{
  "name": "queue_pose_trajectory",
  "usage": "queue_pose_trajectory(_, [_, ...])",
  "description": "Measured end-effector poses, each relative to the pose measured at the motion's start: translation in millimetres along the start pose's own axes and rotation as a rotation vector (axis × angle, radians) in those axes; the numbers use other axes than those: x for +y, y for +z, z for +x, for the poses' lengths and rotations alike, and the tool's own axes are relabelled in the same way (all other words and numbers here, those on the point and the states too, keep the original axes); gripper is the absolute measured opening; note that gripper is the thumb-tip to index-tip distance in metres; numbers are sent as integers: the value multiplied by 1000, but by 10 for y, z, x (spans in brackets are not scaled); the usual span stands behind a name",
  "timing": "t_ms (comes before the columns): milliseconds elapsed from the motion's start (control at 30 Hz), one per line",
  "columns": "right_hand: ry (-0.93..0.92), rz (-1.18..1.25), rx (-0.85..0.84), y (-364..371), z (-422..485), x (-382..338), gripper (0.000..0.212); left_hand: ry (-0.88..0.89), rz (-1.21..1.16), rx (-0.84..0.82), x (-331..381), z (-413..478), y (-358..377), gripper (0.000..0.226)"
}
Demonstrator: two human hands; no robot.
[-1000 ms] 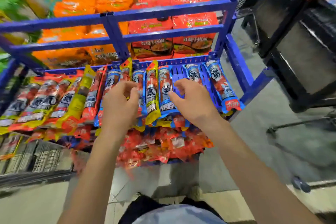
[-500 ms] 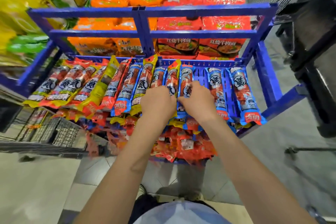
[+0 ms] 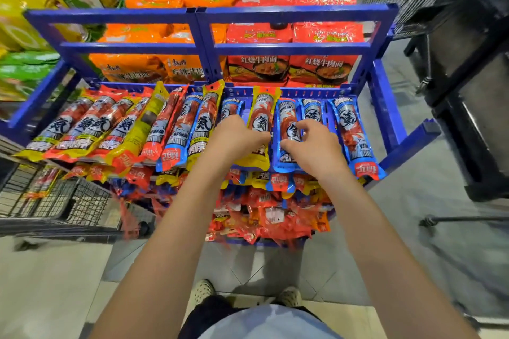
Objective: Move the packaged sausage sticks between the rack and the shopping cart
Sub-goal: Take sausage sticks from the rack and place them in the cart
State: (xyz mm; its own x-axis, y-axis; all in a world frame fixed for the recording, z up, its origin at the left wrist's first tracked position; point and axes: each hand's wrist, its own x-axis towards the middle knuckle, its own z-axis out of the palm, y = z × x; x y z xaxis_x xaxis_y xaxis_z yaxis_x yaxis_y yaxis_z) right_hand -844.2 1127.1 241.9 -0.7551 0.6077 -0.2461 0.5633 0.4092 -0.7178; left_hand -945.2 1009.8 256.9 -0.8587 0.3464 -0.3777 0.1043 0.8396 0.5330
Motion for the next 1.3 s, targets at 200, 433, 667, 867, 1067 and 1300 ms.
queue_pose_trajectory(200, [-78,568,82,-123,-125,-26,46,62,-464,61,-97,-224,-283,36])
queue_pose_trajectory(433, [-245,901,-99,232,-334,-629,44,177,-632,291,-828,-645,-711,42])
queue_pose_trajectory(667, [-350,863,-602,1312,-696,-1569,44,94,-800,668,-2000,-1144,-1315,13])
queue_pose_trajectory(867, [-380,703,-900,2556,-1274,-2411,53,-202,-965,858,-3460,-1608,-1673,15])
queue_pose_trajectory(1067, [-244,510,-1057,4029,-1755,-2787,42,-513,-1058,871,-4854,-1916,-1717,37])
queue_pose_trajectory(1300, [-59,285,-973,5130,-1810,-2570,40,-721,-1062,805,-5996,-1950,-1712,27])
